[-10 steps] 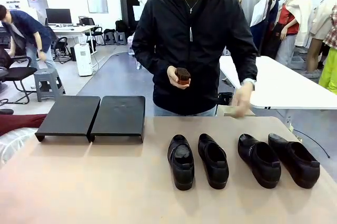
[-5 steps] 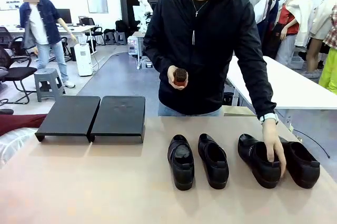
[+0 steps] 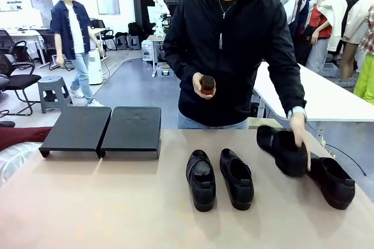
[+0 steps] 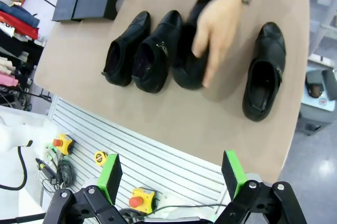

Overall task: Organize the shoes by placing them on the stand.
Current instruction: Pick up one Shoe and place it in the middle of the table.

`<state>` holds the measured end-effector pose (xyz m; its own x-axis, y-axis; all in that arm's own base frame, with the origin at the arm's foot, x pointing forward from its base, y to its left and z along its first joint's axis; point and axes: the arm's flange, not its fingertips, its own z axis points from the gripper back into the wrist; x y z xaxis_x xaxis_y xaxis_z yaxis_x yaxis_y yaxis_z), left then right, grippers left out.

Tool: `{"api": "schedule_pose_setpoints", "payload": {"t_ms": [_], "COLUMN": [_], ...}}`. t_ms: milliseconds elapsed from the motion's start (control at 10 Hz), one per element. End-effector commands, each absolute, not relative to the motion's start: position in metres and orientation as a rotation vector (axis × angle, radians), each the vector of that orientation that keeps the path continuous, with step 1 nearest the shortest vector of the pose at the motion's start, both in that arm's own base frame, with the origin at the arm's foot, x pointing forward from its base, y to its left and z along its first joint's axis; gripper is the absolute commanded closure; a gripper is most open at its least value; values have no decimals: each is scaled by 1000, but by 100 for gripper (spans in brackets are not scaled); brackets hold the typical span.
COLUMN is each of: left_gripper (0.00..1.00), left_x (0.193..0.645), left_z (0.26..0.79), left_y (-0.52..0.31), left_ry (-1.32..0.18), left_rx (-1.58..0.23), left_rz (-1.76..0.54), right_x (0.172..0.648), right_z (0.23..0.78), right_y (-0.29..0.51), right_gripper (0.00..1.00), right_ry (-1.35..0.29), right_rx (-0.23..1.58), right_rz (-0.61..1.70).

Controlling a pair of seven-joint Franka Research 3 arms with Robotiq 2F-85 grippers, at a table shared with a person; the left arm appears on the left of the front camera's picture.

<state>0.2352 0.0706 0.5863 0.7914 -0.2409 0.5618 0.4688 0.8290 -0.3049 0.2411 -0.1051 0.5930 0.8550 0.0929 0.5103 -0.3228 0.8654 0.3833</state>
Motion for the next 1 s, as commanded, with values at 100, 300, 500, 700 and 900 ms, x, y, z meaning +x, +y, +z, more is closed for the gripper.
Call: {"api": "schedule_pose_setpoints", "payload": {"t_ms": [100,300,500,700,900], "left_gripper": [0,0,0,0,0], "left_x": [235,235,235,235,235], "left_z": [587,587,587,587,587], "left_y": [73,73,73,73,73], "left_ry": [-531,-531,-531,-531,-531], "left_rx": [-466,-466,-466,-466,-466], "left_rz": [-409,-409,-409,-409,-409], "right_x": [254,272,291,277,244], "right_z": [592,590,577,576,573], "right_y": [-83,-24,-24,-95,-146], "right_gripper": [0,0,0,0,0], "right_ry": [-488,-482,-409,-422,-465], "right_rx": [463,452,544,600,613], "right_rz": [220,301,360,224,129]}}
